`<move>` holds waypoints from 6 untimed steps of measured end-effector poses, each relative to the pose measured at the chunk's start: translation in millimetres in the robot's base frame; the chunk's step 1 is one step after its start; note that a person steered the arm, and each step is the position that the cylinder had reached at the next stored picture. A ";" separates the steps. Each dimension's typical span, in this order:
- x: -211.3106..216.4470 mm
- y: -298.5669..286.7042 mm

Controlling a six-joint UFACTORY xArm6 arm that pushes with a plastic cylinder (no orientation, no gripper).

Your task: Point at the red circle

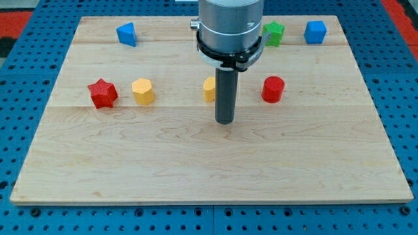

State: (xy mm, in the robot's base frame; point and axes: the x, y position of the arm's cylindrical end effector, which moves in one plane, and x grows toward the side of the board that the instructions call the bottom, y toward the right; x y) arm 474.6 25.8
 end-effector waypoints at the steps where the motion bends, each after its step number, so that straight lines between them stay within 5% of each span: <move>1: 2.9 79.8; 3: -13.7 163.5; 6: -42.1 116.3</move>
